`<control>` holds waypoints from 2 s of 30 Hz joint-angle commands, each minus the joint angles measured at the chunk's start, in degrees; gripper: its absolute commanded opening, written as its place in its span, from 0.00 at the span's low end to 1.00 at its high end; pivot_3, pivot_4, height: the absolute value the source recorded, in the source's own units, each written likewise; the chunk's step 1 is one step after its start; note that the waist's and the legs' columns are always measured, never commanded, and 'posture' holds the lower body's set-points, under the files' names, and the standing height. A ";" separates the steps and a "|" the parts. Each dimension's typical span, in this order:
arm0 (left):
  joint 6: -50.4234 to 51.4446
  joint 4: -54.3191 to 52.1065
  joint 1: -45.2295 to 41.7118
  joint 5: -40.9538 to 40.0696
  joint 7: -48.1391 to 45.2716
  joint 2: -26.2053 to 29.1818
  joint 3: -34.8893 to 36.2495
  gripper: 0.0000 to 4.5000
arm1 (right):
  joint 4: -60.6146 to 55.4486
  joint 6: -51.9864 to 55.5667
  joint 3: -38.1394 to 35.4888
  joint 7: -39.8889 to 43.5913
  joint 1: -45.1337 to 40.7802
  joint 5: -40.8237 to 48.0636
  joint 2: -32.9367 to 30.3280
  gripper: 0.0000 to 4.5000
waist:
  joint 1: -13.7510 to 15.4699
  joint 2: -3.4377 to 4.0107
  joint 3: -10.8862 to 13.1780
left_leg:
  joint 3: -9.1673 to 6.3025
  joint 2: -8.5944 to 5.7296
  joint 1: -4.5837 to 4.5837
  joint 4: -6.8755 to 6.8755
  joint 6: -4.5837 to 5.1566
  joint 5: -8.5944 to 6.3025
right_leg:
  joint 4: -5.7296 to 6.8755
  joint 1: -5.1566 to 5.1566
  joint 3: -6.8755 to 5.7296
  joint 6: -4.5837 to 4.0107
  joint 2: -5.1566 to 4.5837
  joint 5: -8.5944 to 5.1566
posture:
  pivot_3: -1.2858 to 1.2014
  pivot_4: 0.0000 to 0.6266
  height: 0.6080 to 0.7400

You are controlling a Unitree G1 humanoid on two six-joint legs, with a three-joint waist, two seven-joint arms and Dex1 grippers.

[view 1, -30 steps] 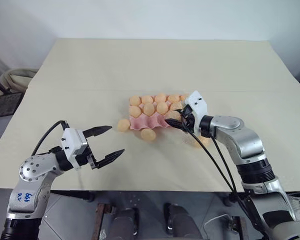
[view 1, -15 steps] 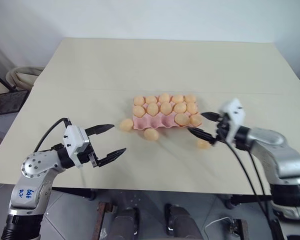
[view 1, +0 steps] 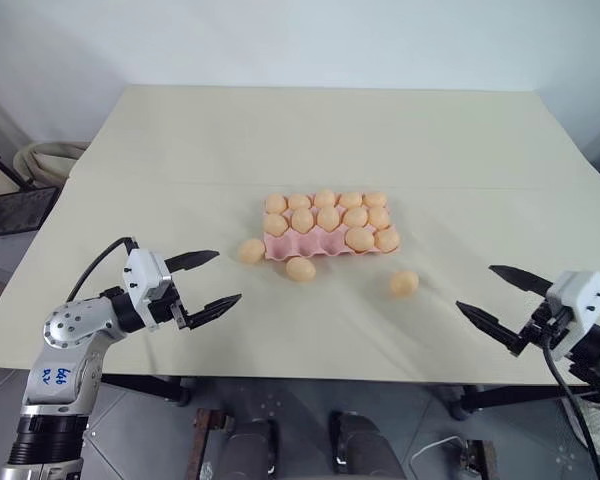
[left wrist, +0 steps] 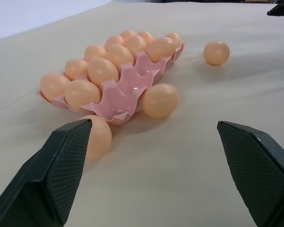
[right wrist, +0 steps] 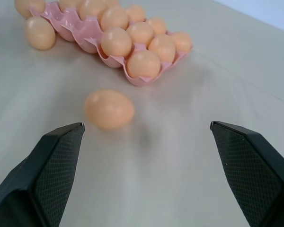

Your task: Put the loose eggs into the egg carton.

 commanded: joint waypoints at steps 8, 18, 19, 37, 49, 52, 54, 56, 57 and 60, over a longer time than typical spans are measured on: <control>-1.58 0.54 -2.09 0.77 -0.21 0.33 0.10 1.00 | -1.93 -0.93 -0.40 1.20 0.91 2.37 -1.99 0.99 | 0.10 0.00 0.00 | -0.01 0.01 -0.05 -0.07 -0.01 -0.03 | -0.10 -0.06 -0.03 0.02 -0.02 0.01 | 0.52 0.24 1.00; -0.82 -1.73 -2.49 0.74 0.95 -0.35 -0.77 1.00 | -1.51 15.84 13.95 -4.19 -15.11 0.65 -5.07 0.99 | -0.05 0.00 0.00 | -0.01 0.04 -0.08 -0.07 0.00 -0.04 | -0.15 -0.08 -0.05 -0.02 -0.02 0.00 | 0.52 0.24 1.00; -0.71 -2.18 -2.40 0.69 1.02 -0.48 -1.02 1.00 | -0.43 16.68 15.50 -4.22 -17.08 0.30 -4.79 0.99 | 0.05 0.00 0.00 | -0.01 0.04 -0.10 -0.07 0.00 -0.04 | -0.16 -0.11 -0.05 -0.03 -0.02 0.00 | 0.52 0.24 1.00; 0.93 -6.28 -0.93 -0.05 2.24 -0.89 -1.27 1.00 | 8.25 11.75 23.71 0.30 -22.99 -3.60 -3.75 0.42 | 0.07 0.00 0.00 | 0.06 0.06 -0.36 -0.07 0.19 -0.31 | -0.48 -0.27 -0.25 0.05 -0.03 0.03 | 0.52 0.24 1.00; 1.14 -5.67 -0.44 0.24 4.57 -1.03 0.18 1.00 | 5.16 20.70 32.86 -9.92 -37.89 -7.27 7.17 0.42 | -0.96 0.00 0.00 | 0.09 0.07 -0.27 -0.03 0.14 -0.31 | -0.31 -0.27 -0.22 0.06 -0.04 0.04 | 0.52 0.24 1.00; 1.61 -6.48 0.20 0.01 5.12 -0.98 0.35 1.00 | 8.15 21.39 35.15 -11.92 -41.25 -9.44 9.68 0.42 | -1.07 0.00 0.00 | 0.09 0.05 -0.33 -0.03 0.17 -0.30 | -0.34 -0.30 -0.27 0.06 -0.07 0.04 | 0.52 0.24 1.00; 1.91 -7.05 0.68 -0.10 5.50 -0.99 0.44 1.00 | 10.25 21.14 36.60 -12.32 -42.74 -10.91 10.87 0.42 | -1.25 0.00 0.00 | 0.10 0.05 -0.35 -0.04 0.19 -0.30 | -0.39 -0.31 -0.32 0.06 -0.09 0.04 | 0.52 0.24 1.00; 2.19 -7.69 1.18 -0.22 5.80 -1.07 0.48 1.00 | 11.91 20.88 37.31 -12.60 -43.79 -11.75 11.91 0.42 | -1.29 0.00 0.00 | 0.10 0.06 -0.34 -0.08 0.22 -0.29 | -0.38 -0.33 -0.37 0.07 -0.08 0.05 | 0.52 0.24 1.00; 2.33 -7.98 1.38 -0.24 5.92 -1.10 0.48 1.00 | 12.34 20.67 37.47 -12.63 -44.08 -12.05 12.28 0.49 | -1.28 0.00 0.00 | 0.10 0.06 -0.34 -0.10 0.24 -0.28 | -0.35 -0.36 -0.40 0.07 -0.08 0.04 | 0.52 0.24 1.00; 2.72 -8.44 1.73 -0.33 6.18 -1.17 0.54 1.00 | 12.47 20.84 37.52 -12.42 -44.41 -12.20 12.98 0.70 | -1.24 0.00 0.00 | 0.10 0.08 -0.34 -0.10 0.23 -0.29 | -0.33 -0.37 -0.46 0.07 -0.08 0.04 | 0.52 0.24 1.00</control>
